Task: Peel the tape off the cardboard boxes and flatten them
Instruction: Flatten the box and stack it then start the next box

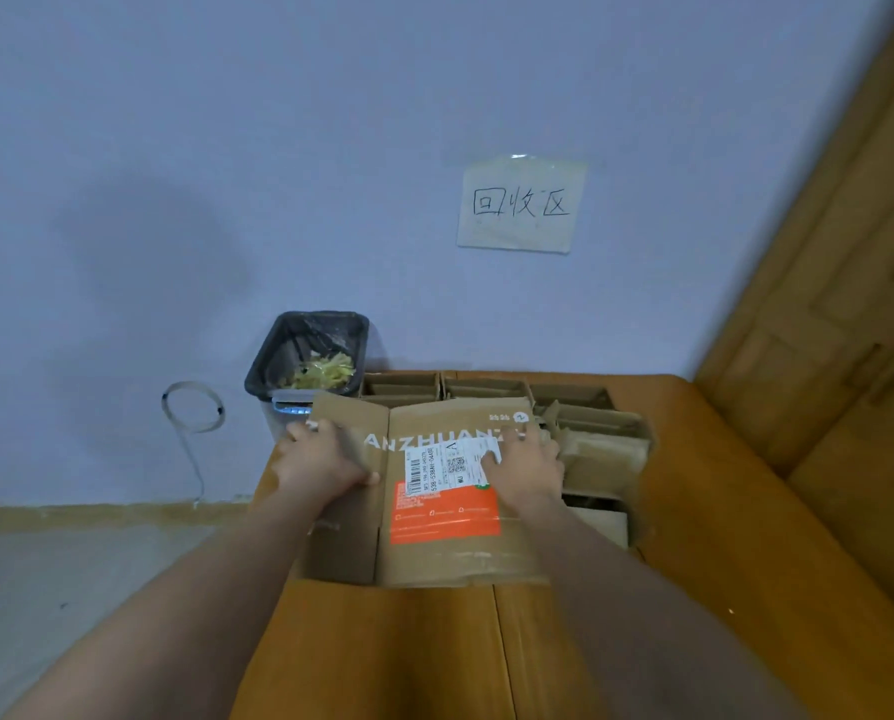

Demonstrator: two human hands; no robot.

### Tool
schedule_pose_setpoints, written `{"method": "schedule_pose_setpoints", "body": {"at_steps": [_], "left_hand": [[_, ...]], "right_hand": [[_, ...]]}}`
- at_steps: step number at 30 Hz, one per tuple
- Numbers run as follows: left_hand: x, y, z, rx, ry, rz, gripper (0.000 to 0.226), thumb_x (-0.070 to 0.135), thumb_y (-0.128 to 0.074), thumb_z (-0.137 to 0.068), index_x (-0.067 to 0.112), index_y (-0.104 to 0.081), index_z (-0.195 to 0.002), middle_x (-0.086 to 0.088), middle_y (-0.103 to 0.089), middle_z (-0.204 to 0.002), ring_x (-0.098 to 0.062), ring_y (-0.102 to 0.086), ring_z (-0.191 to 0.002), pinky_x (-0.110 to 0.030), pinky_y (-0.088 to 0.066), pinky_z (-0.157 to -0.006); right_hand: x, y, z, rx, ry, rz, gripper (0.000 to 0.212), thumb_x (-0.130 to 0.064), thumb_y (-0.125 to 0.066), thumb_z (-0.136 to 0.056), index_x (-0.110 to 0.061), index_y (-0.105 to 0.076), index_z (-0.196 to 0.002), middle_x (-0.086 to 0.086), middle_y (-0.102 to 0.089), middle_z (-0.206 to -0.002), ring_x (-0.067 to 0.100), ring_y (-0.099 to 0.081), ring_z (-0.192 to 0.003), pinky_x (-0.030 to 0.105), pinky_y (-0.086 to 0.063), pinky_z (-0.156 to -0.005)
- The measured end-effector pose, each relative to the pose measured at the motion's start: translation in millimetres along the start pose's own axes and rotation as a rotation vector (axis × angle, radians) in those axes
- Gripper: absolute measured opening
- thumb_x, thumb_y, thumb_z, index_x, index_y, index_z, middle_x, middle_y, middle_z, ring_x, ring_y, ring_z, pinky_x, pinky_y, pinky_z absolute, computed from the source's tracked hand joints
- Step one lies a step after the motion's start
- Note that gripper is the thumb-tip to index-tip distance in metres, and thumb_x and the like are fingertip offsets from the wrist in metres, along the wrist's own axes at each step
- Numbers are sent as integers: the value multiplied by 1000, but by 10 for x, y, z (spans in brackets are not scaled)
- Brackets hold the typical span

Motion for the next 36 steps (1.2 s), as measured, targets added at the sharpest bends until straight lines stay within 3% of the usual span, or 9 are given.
{"method": "schedule_pose_setpoints", "body": {"at_steps": [11,22,31,36], "left_hand": [[1415,694,42,147,-206,-87,98,69,-70,-68,10,-37,-139,-18,-40,-136,-36,-41,-125,-46,-42,-99],[2868,775,212,262,-308,-64,86,71,-61,-75,15,-39,-136,-17,-44,-135,-33,-42,-125,-41,-40,-98],[3576,648,191,327,-311,-58,81,65,-61,-80,14,-39,-139,-16,-21,-152,-36,-36,-127,-42,-38,-100],[3767,521,-19,330,-314,-92,79,66,-59,-81,14,-40,-138,-11,-23,-150,-34,-39,-122,-43,-39,-98]], "right_hand": [[640,1299,-277,144,-52,52,66,-58,-39,-91,-17,-38,-143,10,-28,-149,37,-38,-124,45,-38,-98],[1718,2216,-946,234,4,31,69,-61,-41,-89,-16,-39,-142,10,-29,-148,35,-36,-123,45,-37,-97],[2254,2378,-1446,232,61,-13,67,-59,-42,-90,-17,-37,-143,8,-28,-148,35,-36,-122,44,-39,-96],[2363,2313,-1705,214,70,-12,67,-59,-42,-90,-17,-38,-142,8,-28,-148,34,-37,-122,43,-40,-96]]}}
Point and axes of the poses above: each hand's wrist, its own z-axis away from the middle knuckle, its own y-axis out of the back of the hand, x = y × z, the point moved 8 cm from there along -z, towards the middle knuckle
